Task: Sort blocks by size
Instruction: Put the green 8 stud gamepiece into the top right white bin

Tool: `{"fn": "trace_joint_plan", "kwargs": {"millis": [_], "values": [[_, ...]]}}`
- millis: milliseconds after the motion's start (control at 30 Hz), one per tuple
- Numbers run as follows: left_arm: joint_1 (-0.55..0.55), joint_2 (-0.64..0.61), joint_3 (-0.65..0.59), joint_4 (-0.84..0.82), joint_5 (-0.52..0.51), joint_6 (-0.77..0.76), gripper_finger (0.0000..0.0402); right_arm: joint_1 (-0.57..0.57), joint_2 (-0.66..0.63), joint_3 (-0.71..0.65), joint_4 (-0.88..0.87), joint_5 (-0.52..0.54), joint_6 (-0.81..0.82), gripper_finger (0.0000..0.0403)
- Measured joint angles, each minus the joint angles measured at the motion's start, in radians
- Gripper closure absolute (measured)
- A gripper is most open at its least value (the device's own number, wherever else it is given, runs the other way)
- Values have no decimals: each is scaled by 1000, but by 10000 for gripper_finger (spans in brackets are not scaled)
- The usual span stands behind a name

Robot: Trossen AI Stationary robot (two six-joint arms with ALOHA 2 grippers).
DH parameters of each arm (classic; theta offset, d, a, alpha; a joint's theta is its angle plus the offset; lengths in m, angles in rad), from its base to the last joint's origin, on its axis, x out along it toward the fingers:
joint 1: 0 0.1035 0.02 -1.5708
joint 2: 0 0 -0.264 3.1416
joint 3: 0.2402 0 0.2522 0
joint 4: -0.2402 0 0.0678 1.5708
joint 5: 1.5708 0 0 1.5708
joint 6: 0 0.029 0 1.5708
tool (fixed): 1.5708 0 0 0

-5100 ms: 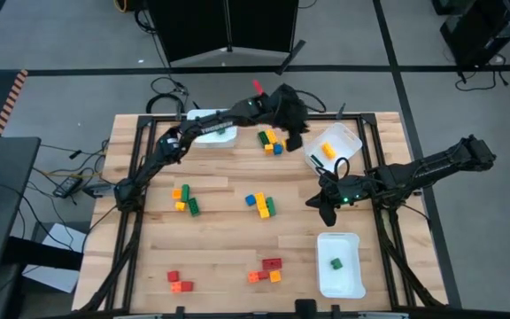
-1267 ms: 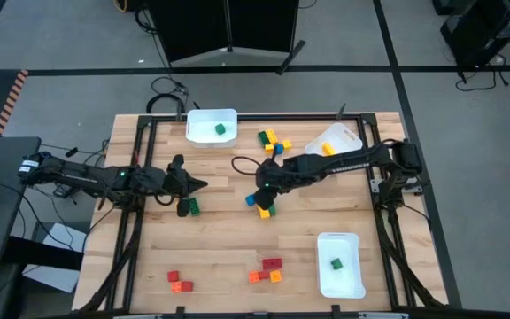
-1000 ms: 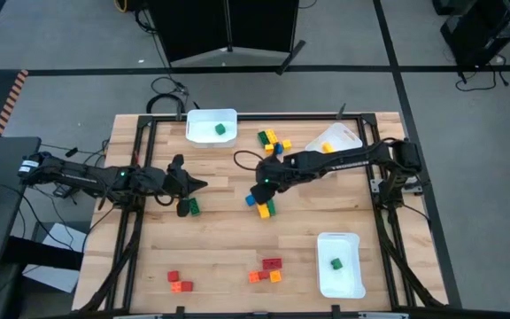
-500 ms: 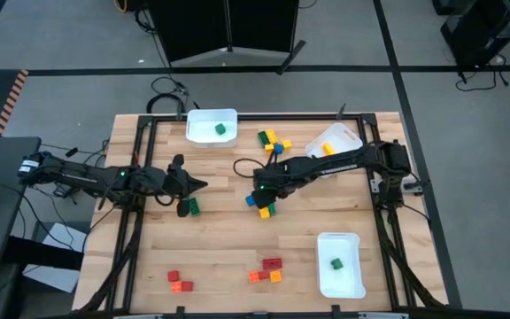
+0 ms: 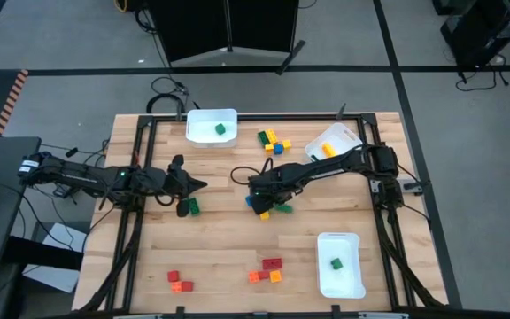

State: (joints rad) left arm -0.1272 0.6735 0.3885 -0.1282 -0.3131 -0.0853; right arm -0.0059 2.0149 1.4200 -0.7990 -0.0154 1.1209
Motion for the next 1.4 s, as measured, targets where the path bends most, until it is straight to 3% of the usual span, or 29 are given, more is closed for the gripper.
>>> {"fn": "trace_joint_plan", "kwargs": {"millis": [200,500,833,1300,1400], "values": [[0,0,0,-2,0,0,395,-5,-2,1,-13,1,-21,221],[0,0,0,-2,0,0,395,-29,-3,1,-69,-41,-278,224],[0,0,0,4,0,-1,395,-32,-3,1,-58,-49,-249,222],[0,0,0,2,0,-2,395,-36,-4,1,-82,-57,-290,133],[0,0,0,2,0,-2,395,-36,-4,1,-115,-87,-359,123]]}}
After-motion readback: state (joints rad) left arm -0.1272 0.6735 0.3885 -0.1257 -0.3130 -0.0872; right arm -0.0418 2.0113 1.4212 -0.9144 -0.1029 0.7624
